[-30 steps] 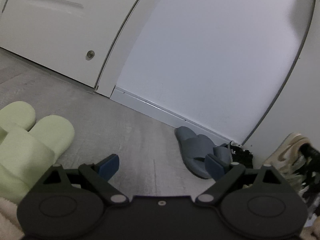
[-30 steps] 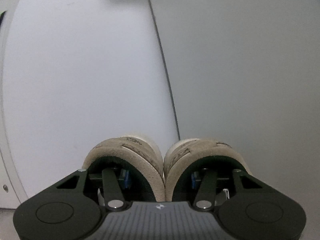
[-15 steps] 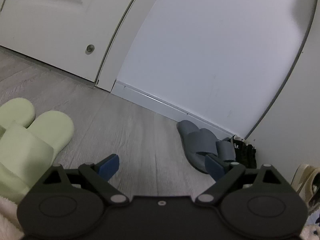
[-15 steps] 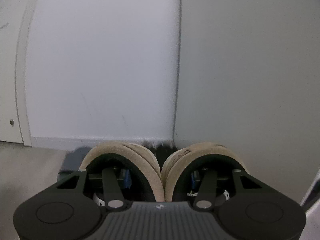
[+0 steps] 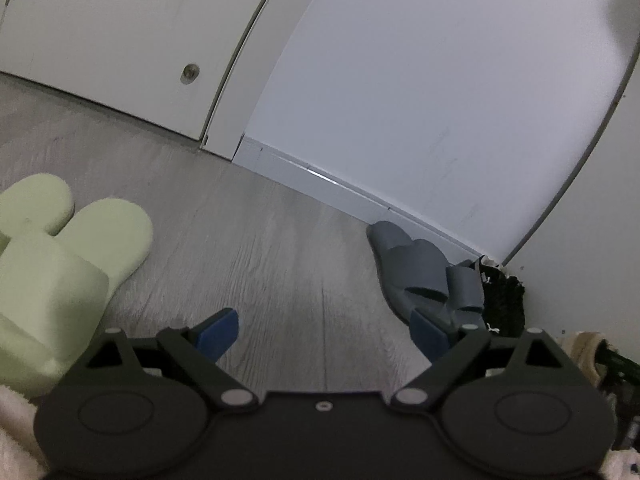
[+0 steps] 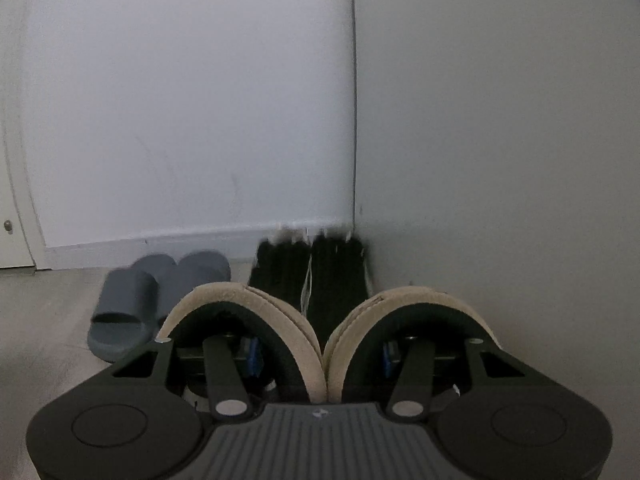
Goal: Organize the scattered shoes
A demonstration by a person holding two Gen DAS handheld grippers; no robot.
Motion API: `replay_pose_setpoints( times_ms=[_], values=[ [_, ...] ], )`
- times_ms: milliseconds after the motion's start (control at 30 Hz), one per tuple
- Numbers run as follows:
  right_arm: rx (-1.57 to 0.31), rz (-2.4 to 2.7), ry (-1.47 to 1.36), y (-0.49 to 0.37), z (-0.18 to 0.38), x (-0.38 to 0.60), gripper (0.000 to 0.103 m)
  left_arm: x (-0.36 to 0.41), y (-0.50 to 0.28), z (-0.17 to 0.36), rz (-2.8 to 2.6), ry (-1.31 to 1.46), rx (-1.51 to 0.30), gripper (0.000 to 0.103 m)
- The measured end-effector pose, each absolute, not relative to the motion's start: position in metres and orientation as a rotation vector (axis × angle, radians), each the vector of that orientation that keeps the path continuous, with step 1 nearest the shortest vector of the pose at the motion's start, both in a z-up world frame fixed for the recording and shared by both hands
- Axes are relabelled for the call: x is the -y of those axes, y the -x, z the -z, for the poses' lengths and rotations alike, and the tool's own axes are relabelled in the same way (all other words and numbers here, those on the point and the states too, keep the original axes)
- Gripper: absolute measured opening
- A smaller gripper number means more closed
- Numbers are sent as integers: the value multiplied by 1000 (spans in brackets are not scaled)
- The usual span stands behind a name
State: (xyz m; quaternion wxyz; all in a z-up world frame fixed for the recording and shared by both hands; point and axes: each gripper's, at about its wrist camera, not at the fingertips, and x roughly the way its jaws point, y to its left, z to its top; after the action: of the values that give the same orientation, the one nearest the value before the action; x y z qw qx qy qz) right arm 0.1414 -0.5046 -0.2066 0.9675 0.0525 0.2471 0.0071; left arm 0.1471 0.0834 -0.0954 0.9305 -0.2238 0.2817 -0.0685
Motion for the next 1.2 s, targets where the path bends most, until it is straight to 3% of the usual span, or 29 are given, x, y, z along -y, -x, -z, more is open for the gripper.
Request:
replay_pose_setpoints(
  times_ms=[400,567,733,933,1100,1167,1200],
  values=[
    [-931,-3,-127,-250,242,496,53,-90,-160,106,155,522,-624,93],
    [-1102,3,-143,-277,247,494,66,-91,-162,107,155,539,-635,93],
    [-1267,10,-157,-302,250,492,68,-92,-161,107,159,556,-626,93],
    [-1232,66,-83,-290,217,477,72,-93,-156,103,158,571,-581,93],
    [-759,201,127,-210,168,403,88,-97,-141,90,148,570,-501,93],
    [-697,141,77,-182,169,361,101,-106,-125,76,147,570,-428,93],
    [-665,112,53,-168,169,341,102,-111,-117,69,147,570,-389,93]
  ],
)
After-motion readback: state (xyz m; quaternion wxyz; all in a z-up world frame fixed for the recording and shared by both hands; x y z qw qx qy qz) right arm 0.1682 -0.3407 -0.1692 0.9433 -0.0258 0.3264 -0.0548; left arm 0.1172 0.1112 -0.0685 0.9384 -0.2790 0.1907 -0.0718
